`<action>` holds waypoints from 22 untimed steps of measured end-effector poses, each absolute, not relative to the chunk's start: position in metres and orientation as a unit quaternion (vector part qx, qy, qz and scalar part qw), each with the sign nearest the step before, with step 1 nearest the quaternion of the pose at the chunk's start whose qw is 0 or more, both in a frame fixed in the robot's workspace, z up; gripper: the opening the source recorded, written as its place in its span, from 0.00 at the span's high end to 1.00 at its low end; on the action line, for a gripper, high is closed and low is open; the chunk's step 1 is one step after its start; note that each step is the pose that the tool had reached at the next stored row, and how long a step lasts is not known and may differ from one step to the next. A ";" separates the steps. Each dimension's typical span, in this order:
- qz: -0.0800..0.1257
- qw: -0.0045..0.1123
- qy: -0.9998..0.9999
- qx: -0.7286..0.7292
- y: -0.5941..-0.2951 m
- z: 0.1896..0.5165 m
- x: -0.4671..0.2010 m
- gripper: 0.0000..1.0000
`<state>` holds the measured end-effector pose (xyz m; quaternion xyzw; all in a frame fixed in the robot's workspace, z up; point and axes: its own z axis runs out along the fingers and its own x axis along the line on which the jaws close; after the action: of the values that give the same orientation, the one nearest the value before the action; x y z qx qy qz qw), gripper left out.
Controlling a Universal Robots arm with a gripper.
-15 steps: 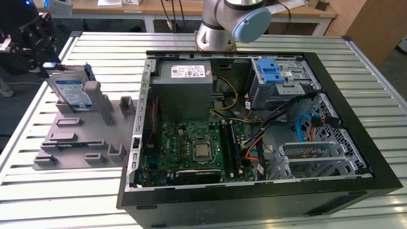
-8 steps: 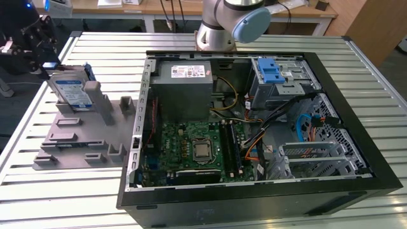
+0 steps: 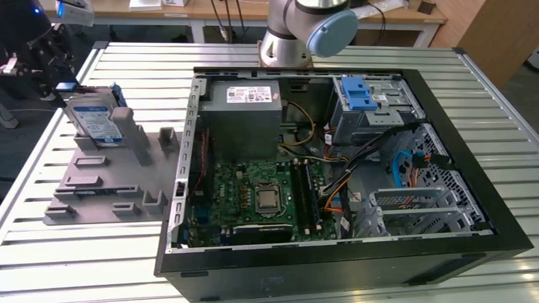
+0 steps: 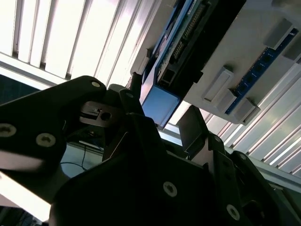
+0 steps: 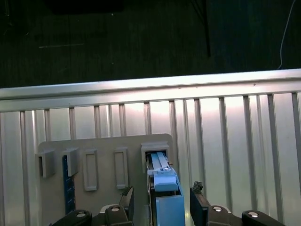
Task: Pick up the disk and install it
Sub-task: 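Pick up the disk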
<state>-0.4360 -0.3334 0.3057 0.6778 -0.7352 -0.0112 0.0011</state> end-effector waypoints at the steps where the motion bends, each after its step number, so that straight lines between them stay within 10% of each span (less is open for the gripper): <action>1: -0.011 0.001 -0.735 0.678 -0.333 0.305 -0.436 0.41; 22: -0.011 0.002 -0.715 0.699 -0.331 0.293 -0.436 0.41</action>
<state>-0.4361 -0.3306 0.2934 0.6988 -0.7153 -0.0112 0.0017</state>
